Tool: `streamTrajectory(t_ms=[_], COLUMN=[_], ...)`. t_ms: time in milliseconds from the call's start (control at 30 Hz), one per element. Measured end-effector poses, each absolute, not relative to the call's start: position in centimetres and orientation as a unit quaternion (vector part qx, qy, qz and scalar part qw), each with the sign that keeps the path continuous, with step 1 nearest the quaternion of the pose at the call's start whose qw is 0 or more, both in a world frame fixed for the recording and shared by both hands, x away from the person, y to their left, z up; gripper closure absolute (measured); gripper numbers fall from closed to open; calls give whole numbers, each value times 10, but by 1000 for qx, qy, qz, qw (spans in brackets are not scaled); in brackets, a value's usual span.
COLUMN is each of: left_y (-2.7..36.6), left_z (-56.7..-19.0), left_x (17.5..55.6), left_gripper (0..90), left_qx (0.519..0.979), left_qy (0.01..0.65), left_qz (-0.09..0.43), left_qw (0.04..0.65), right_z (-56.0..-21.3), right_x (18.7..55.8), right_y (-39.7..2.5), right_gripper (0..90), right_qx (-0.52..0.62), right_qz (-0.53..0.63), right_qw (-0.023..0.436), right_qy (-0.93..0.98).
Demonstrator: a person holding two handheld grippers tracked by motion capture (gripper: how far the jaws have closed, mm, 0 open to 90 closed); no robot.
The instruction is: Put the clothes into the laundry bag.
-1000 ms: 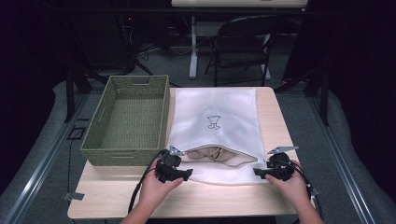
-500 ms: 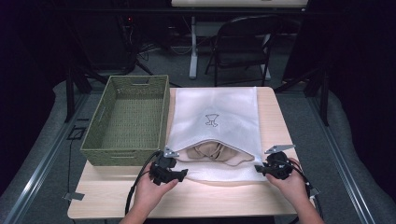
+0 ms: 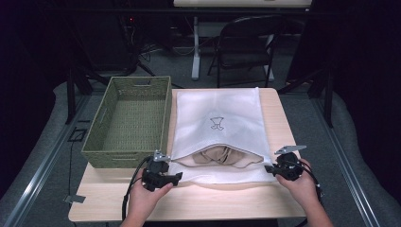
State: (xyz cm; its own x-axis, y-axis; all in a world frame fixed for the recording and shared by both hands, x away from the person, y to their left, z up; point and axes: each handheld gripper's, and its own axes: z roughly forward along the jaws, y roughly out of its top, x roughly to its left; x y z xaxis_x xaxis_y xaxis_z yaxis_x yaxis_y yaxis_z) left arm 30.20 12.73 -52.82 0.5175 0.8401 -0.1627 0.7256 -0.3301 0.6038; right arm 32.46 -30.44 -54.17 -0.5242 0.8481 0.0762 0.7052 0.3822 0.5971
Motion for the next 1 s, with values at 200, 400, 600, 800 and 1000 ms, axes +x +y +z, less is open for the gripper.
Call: streamTrajectory(t_ms=[200, 400, 600, 800, 1000], left_y=[129, 130, 127, 122, 120], left_z=[-536, -544, -549, -553, -554], left_x=[306, 312, 317, 318, 319], left_gripper=[372, 364, 354, 336, 324], left_qx=[811, 803, 806, 811, 813], left_qy=[493, 508, 509, 506, 507], left_qz=[78, 50, 39, 32, 31], left_qw=[305, 307, 301, 292, 285], right_z=[-545, -547, -548, -548, -548], right_x=[327, 328, 327, 326, 325], right_y=[-311, -310, -310, -309, -309], right_gripper=[815, 808, 806, 802, 794], right_qx=[484, 485, 485, 482, 482], right_qz=[294, 289, 290, 288, 290], right_qw=[113, 119, 120, 121, 122], right_qy=[816, 817, 816, 818, 818])
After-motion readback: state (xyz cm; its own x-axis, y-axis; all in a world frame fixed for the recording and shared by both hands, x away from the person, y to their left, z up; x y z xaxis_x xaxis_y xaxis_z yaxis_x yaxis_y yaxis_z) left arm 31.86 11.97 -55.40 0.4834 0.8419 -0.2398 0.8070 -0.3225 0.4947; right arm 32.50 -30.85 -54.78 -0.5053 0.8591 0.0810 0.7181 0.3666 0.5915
